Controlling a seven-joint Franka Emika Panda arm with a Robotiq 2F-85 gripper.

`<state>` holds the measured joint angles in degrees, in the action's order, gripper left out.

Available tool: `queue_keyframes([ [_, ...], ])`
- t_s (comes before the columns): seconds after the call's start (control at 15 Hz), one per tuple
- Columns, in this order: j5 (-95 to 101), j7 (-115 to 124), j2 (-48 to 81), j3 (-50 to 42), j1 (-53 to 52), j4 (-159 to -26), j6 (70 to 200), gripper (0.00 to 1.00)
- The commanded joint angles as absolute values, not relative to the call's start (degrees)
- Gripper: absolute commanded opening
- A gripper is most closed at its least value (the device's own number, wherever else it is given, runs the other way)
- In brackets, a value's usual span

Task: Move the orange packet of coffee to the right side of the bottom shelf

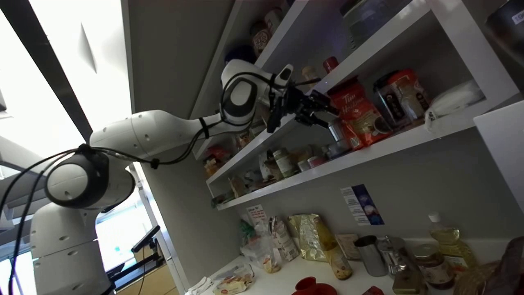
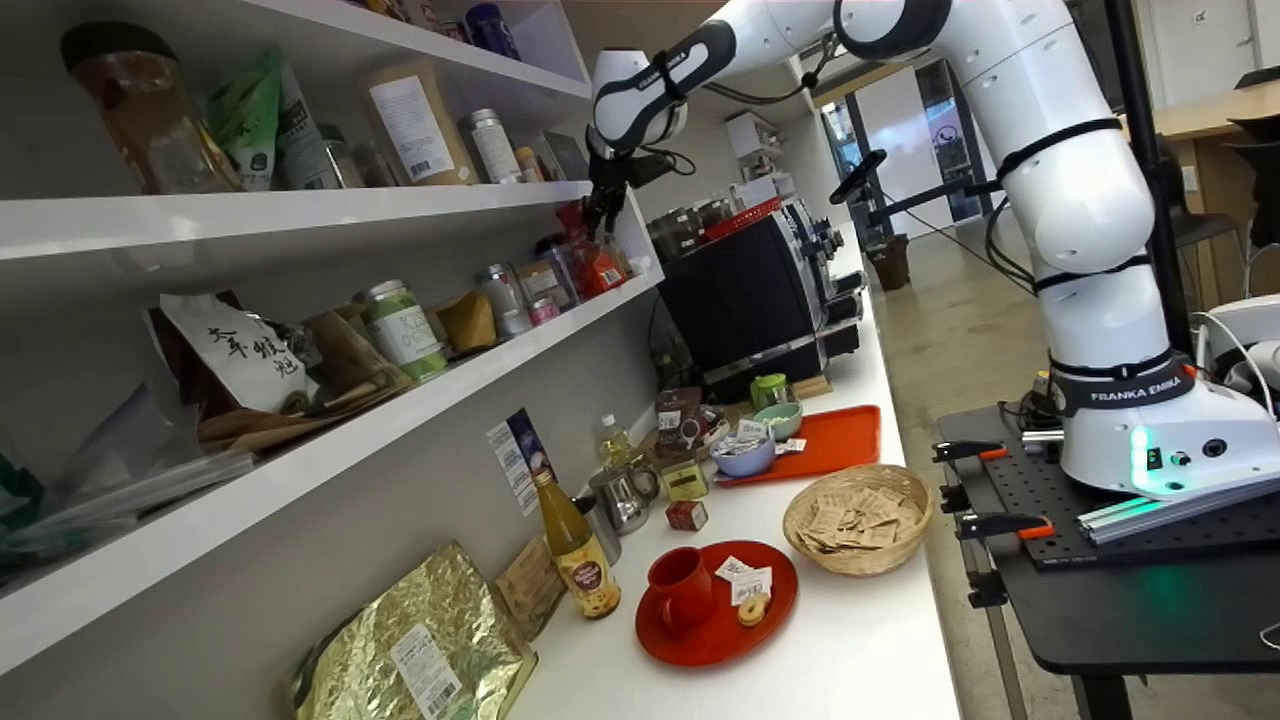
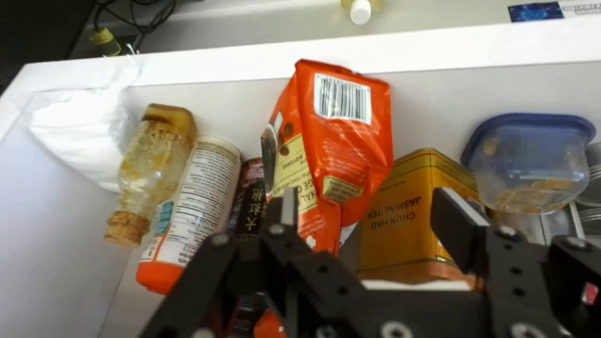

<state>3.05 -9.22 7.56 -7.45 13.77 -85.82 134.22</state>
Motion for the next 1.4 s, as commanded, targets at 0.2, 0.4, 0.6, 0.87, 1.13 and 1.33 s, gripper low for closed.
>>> queue_keyframes([
  [0.2, 11.48, -8.08, -8.35, -7.20, 10.73, -108.67, 140.92, 1.00],
  [0.4, 11.12, -10.00, -13.09, -6.34, 8.69, -118.79, 153.71, 1.00],
  [0.6, 8.94, -12.52, -15.58, -5.71, 5.67, -129.30, 166.76, 1.00],
  [0.87, 7.64, -11.74, -19.93, -3.79, 0.35, -143.95, 176.84, 1.00],
  [1.13, 8.96, -10.23, -19.27, -1.41, -0.42, -147.09, 176.48, 1.00],
  [1.33, 8.96, -9.80, -22.65, 0.05, -1.02, -152.93, 176.44, 1.00],
])
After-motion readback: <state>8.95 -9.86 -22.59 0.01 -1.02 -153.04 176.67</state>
